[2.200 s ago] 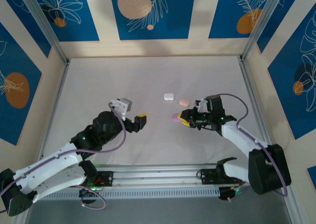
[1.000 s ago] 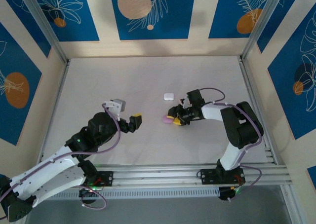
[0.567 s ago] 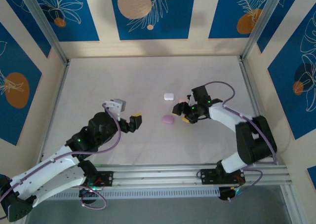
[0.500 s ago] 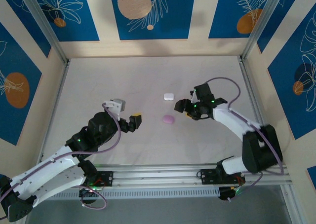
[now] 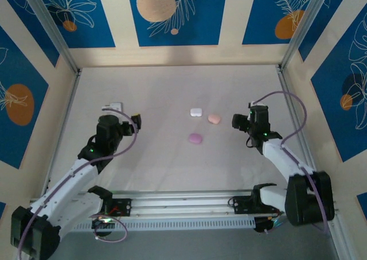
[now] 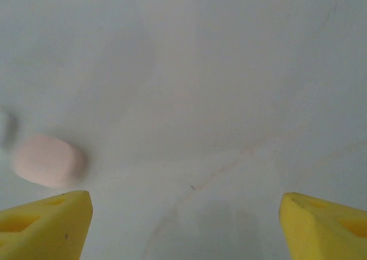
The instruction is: Insert the wireless bluetooth earbuds into the charging case
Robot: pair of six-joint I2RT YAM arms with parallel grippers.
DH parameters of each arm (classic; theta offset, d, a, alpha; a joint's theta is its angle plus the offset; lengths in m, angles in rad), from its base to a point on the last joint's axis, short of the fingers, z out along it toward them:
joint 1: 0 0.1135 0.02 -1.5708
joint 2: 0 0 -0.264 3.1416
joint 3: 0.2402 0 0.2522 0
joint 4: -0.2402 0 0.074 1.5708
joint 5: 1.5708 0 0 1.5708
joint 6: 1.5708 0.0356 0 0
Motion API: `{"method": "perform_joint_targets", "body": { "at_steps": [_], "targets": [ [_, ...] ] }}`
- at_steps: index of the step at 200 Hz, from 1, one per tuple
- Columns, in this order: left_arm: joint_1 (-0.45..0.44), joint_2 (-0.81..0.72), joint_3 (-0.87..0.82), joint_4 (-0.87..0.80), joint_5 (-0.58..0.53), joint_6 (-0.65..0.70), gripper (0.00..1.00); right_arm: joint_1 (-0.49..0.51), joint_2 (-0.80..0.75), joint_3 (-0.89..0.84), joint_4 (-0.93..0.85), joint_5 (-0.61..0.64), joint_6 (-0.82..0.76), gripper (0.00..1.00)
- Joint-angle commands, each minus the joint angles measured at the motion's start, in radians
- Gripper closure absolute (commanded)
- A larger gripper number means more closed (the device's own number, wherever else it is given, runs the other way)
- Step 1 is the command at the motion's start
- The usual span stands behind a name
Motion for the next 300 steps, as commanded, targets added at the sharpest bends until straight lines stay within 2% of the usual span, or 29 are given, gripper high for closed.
{"method": "perform_joint_targets", "body": {
  "at_steps": [1, 36, 51, 66, 81, 90, 110, 122, 131, 140, 143, 146, 149, 168, 189, 218, 232, 241, 253, 300],
  "targets": [
    [0.090, 0.042, -0.032, 0.087, -0.011, 0.050, 0.00, -0.015, 0.057, 0.000, 0.176, -0.038, -0.106, 0.15],
    [0.181, 0.151, -0.054, 0.179, 0.008, 0.087, 0.00, -0.041, 0.181, -0.078, 0.481, -0.129, -0.154, 0.17],
    [0.202, 0.196, -0.068, 0.243, 0.011, 0.120, 0.00, -0.057, 0.218, -0.048, 0.496, -0.202, -0.181, 0.19],
    [0.216, 0.231, -0.071, 0.275, 0.009, 0.154, 0.00, -0.069, 0.257, -0.078, 0.640, -0.266, -0.192, 0.19],
    [0.232, 0.268, -0.075, 0.305, 0.006, 0.177, 0.00, -0.100, 0.314, -0.093, 0.716, -0.304, -0.158, 0.20],
    [0.241, 0.289, -0.079, 0.325, 0.015, 0.189, 0.00, -0.127, 0.296, -0.114, 0.720, -0.360, -0.151, 0.20],
    [0.250, 0.329, -0.100, 0.394, 0.048, 0.207, 0.00, -0.138, 0.342, -0.218, 0.967, -0.443, -0.162, 0.19],
    [0.252, 0.355, -0.116, 0.441, 0.052, 0.207, 0.00, -0.132, 0.315, -0.206, 0.895, -0.442, -0.181, 0.18],
    [0.255, 0.374, -0.126, 0.482, 0.060, 0.215, 0.00, -0.128, 0.334, -0.181, 0.879, -0.409, -0.170, 0.20],
    [0.258, 0.399, -0.144, 0.543, 0.074, 0.228, 0.00, -0.131, 0.327, -0.154, 0.809, -0.356, -0.147, 0.17],
    [0.258, 0.409, -0.151, 0.570, 0.079, 0.235, 0.00, -0.132, 0.328, -0.153, 0.815, -0.347, -0.142, 0.14],
    [0.259, 0.417, -0.160, 0.597, 0.085, 0.241, 0.00, -0.133, 0.332, -0.157, 0.832, -0.348, -0.143, 0.04],
    [0.260, 0.425, -0.166, 0.624, 0.090, 0.246, 0.00, -0.131, 0.333, -0.162, 0.841, -0.345, -0.143, 0.00],
    [0.268, 0.483, -0.228, 0.823, 0.138, 0.271, 0.00, -0.121, 0.332, -0.159, 0.831, -0.322, -0.148, 0.01],
    [0.287, 0.543, -0.236, 0.907, 0.231, 0.296, 0.00, -0.120, 0.331, -0.159, 0.828, -0.324, -0.146, 0.01],
    [0.323, 0.697, -0.273, 1.138, 0.292, 0.274, 0.00, -0.120, 0.331, -0.159, 0.830, -0.323, -0.146, 0.01],
    [0.333, 0.668, -0.270, 1.076, 0.303, 0.262, 0.00, -0.121, 0.331, -0.159, 0.830, -0.321, -0.148, 0.01],
    [0.340, 0.685, -0.259, 1.090, 0.266, 0.243, 0.00, -0.120, 0.330, -0.159, 0.828, -0.321, -0.148, 0.01],
    [0.333, 0.670, -0.219, 0.979, 0.222, 0.238, 0.00, -0.120, 0.331, -0.160, 0.829, -0.320, -0.148, 0.01],
    [0.324, 0.679, -0.239, 1.038, 0.215, 0.251, 0.00, -0.120, 0.331, -0.157, 0.827, -0.321, -0.148, 0.01]
  ]
}}
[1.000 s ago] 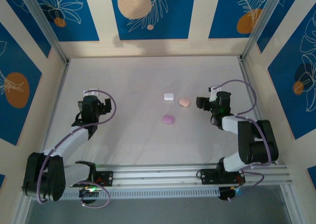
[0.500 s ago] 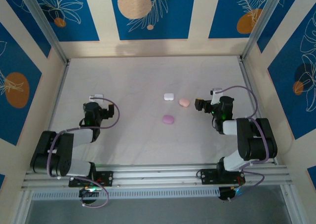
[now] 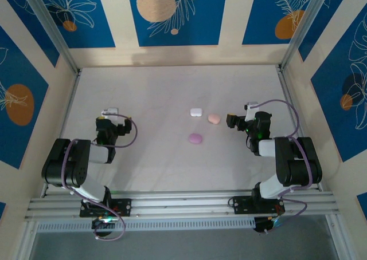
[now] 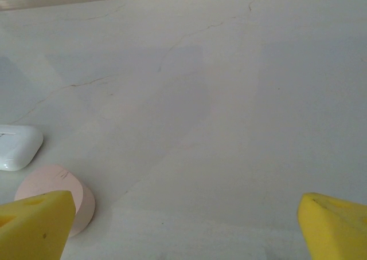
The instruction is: Insert the wireless bluetooth earbuds into the charging case
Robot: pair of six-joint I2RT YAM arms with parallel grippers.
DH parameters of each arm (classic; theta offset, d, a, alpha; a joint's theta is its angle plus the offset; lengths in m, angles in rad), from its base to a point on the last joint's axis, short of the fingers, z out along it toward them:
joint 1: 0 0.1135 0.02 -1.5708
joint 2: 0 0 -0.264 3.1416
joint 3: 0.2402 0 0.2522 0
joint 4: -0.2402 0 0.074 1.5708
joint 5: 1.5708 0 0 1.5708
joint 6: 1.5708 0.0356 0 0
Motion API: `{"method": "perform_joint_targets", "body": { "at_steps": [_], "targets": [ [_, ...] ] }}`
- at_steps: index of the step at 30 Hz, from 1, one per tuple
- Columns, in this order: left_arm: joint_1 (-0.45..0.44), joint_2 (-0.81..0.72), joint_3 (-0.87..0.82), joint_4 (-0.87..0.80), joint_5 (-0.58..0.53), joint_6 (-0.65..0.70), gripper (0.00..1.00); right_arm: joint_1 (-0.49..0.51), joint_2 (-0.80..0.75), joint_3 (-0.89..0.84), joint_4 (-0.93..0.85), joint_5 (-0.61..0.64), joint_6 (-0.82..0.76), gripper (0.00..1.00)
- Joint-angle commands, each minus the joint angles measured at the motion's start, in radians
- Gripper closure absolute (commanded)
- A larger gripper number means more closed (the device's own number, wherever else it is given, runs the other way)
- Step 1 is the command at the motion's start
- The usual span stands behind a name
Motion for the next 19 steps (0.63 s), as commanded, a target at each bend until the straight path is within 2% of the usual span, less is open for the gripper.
{"method": "perform_joint_targets", "body": {
  "at_steps": [1, 9, 19],
  "targets": [
    [0.000, 0.001, 0.000, 0.056, -0.006, -0.004, 0.00, 0.006, 0.001, 0.017, 0.029, 0.015, -0.004, 0.01],
    [-0.002, 0.000, 0.034, -0.013, 0.076, 0.026, 0.00, 0.007, 0.001, 0.016, 0.029, 0.015, -0.004, 0.01],
    [-0.002, 0.000, 0.033, -0.013, 0.078, 0.027, 0.00, 0.008, 0.001, 0.016, 0.028, 0.015, -0.004, 0.01]
  ]
}}
